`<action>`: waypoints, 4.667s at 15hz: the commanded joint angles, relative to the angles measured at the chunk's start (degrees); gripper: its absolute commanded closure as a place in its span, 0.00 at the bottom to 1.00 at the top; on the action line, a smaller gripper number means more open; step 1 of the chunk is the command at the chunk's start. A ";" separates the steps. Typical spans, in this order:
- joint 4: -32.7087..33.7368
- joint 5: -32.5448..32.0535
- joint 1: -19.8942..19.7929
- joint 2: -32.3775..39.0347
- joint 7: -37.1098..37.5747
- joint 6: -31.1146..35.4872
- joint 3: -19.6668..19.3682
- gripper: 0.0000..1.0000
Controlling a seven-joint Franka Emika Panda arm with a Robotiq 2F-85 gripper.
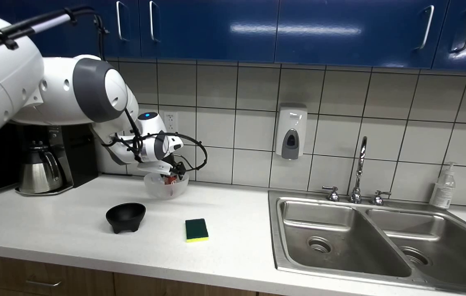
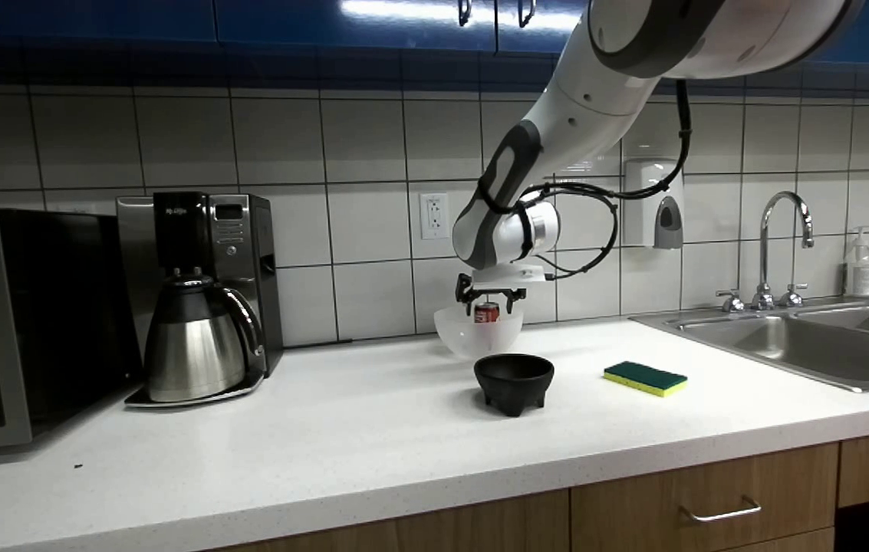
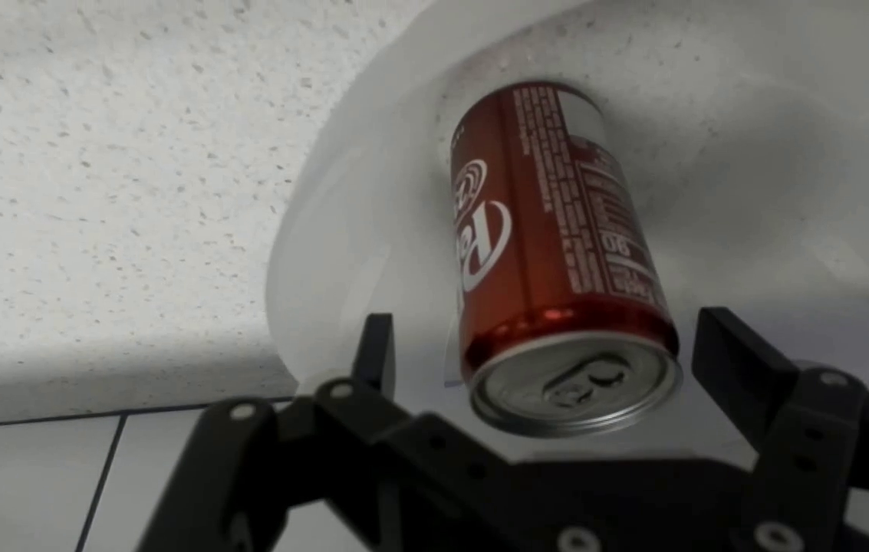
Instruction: Pick up the brown dr pepper can from the clear bowl and put it on the kitchen counter
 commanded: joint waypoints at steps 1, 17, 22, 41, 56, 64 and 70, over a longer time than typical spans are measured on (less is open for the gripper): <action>2.10 0.79 0.17 0.99 0.32 -1.83 -0.23 0.00; 1.87 1.04 -0.01 1.25 0.21 -2.65 0.00 0.62; 0.88 1.05 0.05 0.46 0.12 -2.20 0.13 0.62; -2.31 1.86 -0.62 -7.79 -1.30 -3.21 1.88 0.62; -18.35 1.08 -4.97 -20.18 -4.29 -2.15 1.26 0.62; -32.46 0.80 -7.73 -28.50 -6.87 1.18 0.73 0.62; -39.91 0.77 -8.58 -30.36 -6.96 4.66 -0.11 0.62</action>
